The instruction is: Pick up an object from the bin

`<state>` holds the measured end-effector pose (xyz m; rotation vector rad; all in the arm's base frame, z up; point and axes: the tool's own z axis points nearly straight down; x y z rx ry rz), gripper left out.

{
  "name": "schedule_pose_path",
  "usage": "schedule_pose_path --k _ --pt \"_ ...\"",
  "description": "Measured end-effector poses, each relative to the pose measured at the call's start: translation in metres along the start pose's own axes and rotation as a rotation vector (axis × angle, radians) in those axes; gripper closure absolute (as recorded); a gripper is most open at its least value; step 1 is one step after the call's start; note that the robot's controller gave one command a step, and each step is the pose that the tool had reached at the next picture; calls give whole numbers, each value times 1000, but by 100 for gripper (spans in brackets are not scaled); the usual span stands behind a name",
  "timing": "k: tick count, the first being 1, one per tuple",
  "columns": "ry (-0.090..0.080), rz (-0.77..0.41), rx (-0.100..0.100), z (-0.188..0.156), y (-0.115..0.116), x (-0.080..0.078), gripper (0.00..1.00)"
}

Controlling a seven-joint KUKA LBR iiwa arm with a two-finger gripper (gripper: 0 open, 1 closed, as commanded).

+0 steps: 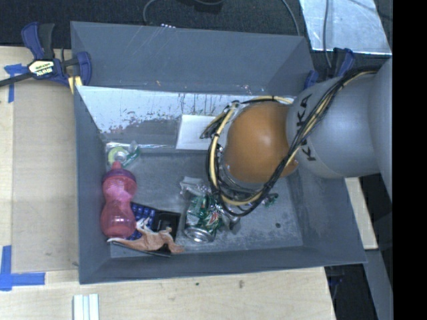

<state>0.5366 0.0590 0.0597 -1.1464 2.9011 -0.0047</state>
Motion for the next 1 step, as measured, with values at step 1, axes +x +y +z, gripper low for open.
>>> schedule_pose_path --k 1 --pt "0 -25 -1 -122 6 -2 100"
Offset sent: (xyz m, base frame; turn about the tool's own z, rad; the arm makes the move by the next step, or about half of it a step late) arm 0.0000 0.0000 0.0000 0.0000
